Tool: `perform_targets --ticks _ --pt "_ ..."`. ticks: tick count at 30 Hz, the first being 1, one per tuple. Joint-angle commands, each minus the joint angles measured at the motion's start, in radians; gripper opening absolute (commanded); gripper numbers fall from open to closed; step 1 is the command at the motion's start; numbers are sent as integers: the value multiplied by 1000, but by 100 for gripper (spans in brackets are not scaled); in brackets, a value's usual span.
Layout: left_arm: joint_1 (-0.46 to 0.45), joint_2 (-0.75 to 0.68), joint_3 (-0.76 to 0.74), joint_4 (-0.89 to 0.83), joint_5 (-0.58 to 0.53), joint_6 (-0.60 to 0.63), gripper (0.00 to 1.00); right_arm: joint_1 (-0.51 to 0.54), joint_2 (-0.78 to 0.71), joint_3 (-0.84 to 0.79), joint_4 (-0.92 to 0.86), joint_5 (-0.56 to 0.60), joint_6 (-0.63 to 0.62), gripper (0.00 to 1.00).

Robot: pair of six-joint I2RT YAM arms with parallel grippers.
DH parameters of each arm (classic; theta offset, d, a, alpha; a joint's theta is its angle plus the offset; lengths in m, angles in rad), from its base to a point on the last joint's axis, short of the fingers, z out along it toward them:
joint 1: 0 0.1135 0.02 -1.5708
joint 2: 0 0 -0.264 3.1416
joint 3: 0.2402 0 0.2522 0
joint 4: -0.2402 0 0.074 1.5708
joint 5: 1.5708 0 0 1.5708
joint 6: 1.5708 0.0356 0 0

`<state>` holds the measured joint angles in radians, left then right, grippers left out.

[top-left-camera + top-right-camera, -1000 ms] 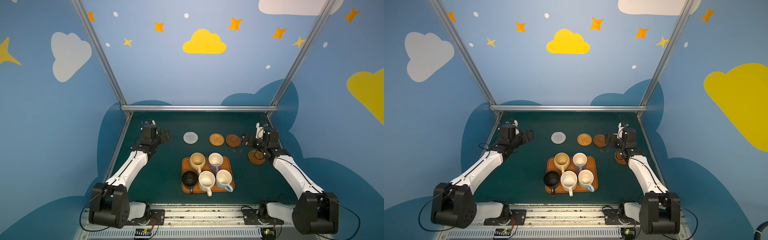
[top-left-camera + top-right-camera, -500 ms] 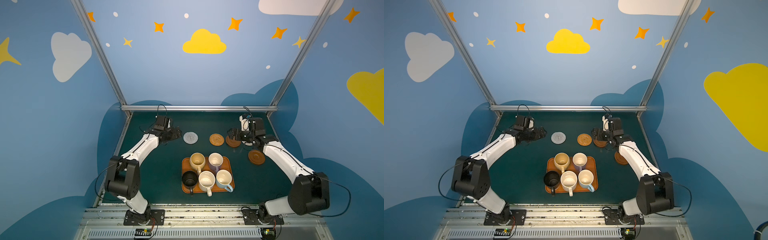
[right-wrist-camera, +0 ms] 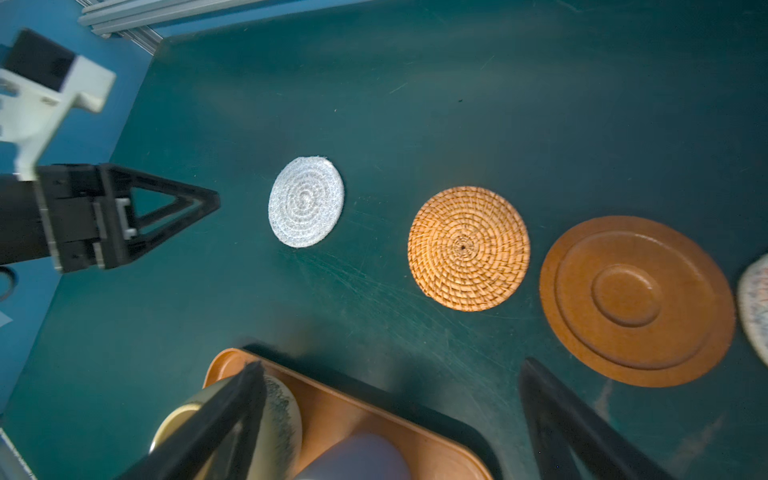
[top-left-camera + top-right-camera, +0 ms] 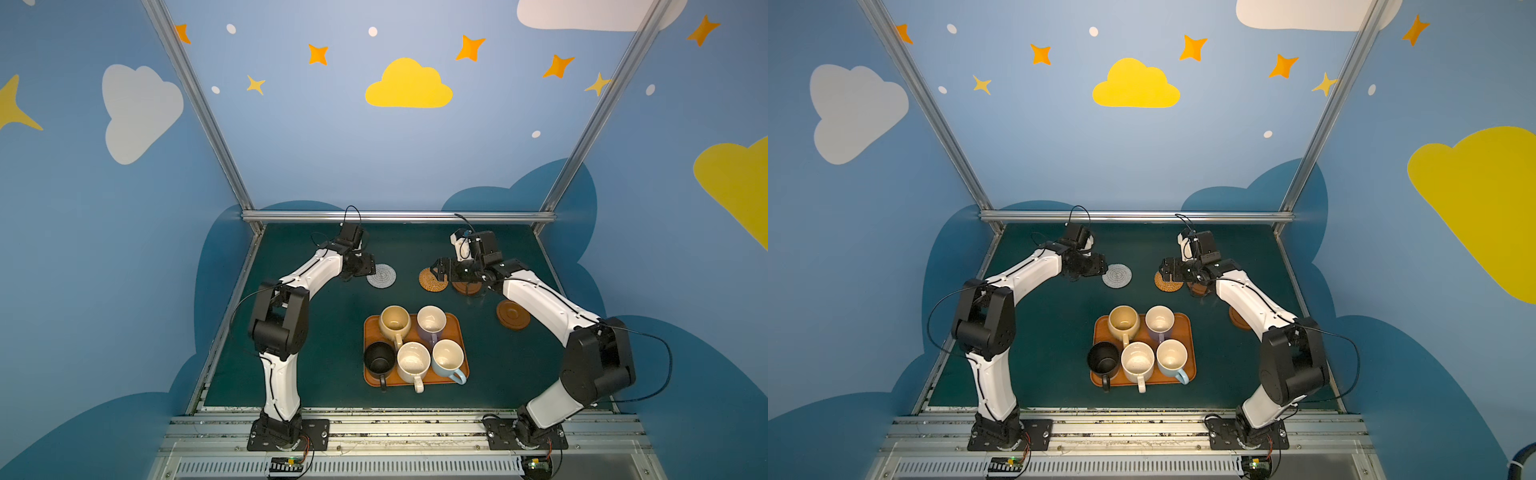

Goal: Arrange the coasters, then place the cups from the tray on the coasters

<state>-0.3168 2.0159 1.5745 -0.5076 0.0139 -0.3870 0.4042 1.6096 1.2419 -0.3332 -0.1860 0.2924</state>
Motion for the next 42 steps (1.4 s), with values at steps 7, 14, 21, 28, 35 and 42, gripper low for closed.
perform_targets --ticks 7,14,21,28,35,42 --pt "-39 181 172 -92 -89 101 69 18 34 31 -3 -29 21 93" --pt "-71 287 299 -178 -171 133 68 18 41 21 5 -32 23 93" --pt "-101 361 402 -272 -259 158 62 18 52 23 -3 -32 22 92" --pt "-105 393 423 -344 -269 152 57 19 46 28 -3 -40 22 93" --pt "-94 327 328 -345 -274 132 53 19 33 22 -9 -41 25 92" --pt "-56 226 181 -300 -244 105 53 20 29 16 -1 -49 35 92"
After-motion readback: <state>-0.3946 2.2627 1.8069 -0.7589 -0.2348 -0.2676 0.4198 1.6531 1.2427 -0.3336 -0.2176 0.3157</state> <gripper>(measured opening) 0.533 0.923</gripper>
